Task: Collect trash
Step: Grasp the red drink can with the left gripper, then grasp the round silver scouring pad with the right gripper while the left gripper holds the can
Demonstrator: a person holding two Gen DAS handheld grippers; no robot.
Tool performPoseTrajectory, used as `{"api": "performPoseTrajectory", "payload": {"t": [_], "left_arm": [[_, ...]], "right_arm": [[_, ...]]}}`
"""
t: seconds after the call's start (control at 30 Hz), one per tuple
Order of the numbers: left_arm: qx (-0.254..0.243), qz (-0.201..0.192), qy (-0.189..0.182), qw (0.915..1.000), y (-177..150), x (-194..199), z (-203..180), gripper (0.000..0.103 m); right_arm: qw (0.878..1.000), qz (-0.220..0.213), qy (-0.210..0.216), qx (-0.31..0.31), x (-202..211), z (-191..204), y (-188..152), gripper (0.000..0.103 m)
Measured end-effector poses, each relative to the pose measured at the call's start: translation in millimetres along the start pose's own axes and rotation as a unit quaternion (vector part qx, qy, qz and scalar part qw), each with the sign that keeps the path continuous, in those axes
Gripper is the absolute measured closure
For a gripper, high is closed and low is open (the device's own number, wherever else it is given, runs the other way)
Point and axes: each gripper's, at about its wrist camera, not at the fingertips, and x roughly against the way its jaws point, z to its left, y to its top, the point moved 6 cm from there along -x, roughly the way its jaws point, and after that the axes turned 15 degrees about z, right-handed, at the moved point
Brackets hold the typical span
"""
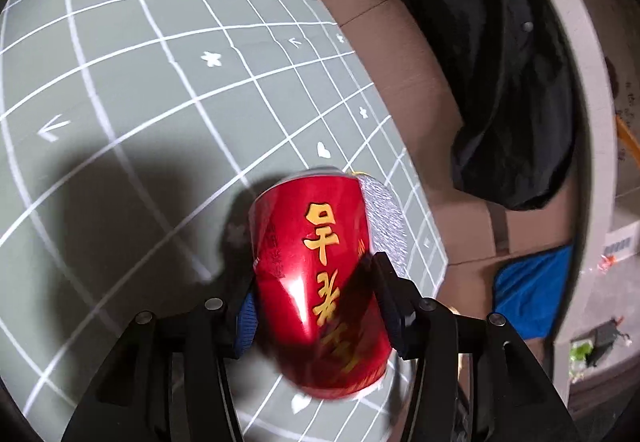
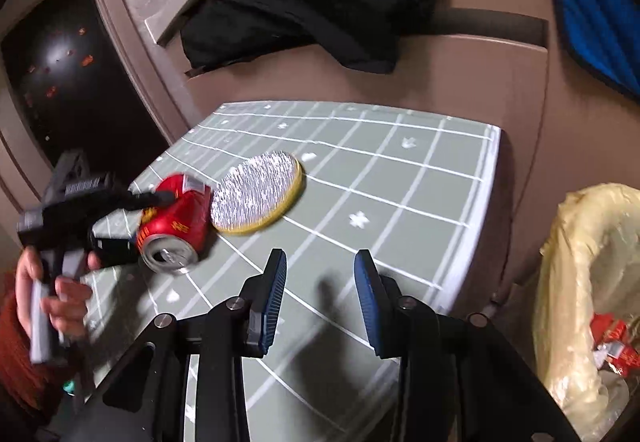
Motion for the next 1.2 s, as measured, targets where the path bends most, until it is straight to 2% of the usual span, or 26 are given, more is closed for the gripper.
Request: {"api": "performPoseTrajectory", "payload": {"t": [0.13,0.23,0.27,0.3,0.33,0.43,0.57,0.73,0.87,0.93,1.0,1.1,1.2], "left_arm": [[-0.012,0.001,0.040,0.9991,4.1,-7.9,-14.5,0.053],[-0.046,-0.012,0.071,0.9964,-0.2,-4.0,-23.9,0.060],[-0.064,-0.018,0.086,0.9941,-3.0,-1.5,-27.6,0.064],[-0.083,-0.022,0.096,0.9917,-6.3,1.5,-30.9,0.076],[-0.094,-0.023,0.106,0.9897,-8.8,2.9,-31.9,0.077],[-0.140,-0.046,0.145,0.9784,-18.5,16.9,-35.8,0.077],[-0.191,-0.083,0.193,0.9588,-30.1,39.1,-37.9,0.077],[-0.234,-0.118,0.222,0.9392,-42.5,62.0,-40.7,0.077],[-0.249,-0.136,0.235,0.9297,-47.2,73.4,-41.5,0.077],[-0.255,-0.141,0.237,0.9267,-48.3,79.0,-40.3,0.077],[-0.258,-0.146,0.241,0.9242,-49.9,82.3,-39.2,0.077],[-0.264,-0.159,0.248,0.9184,-51.7,89.1,-37.4,0.077],[-0.260,-0.165,0.241,0.9206,-51.3,98.5,-31.0,0.077]], "right_arm": [[1.000,0.007,0.008,-0.005,-3.4,-2.0,-7.3,0.067],[1.000,0.024,0.016,-0.002,-12.0,0.9,-10.3,0.065],[0.999,0.032,0.017,0.001,-15.6,2.6,-11.3,0.065],[0.999,0.038,0.018,0.003,-18.6,4.5,-12.8,0.064],[0.999,0.037,0.017,0.005,-19.9,6.7,-13.3,0.064],[0.999,0.045,0.018,0.012,-22.5,12.1,-12.5,0.060],[0.997,0.065,0.010,0.028,-25.7,16.1,-9.7,0.057],[0.996,0.080,0.001,0.027,-27.2,16.6,-8.1,0.056],[0.996,0.082,0.017,0.027,-28.1,19.3,-8.1,0.041],[0.994,0.101,0.017,0.026,-29.2,19.7,-3.0,0.044],[0.994,0.103,0.038,0.018,-28.7,21.0,7.4,0.067],[0.996,0.075,0.047,0.014,-27.4,28.3,32.2,0.067],[0.998,0.058,0.022,0.008,-39.8,33.9,59.0,0.067]]}}
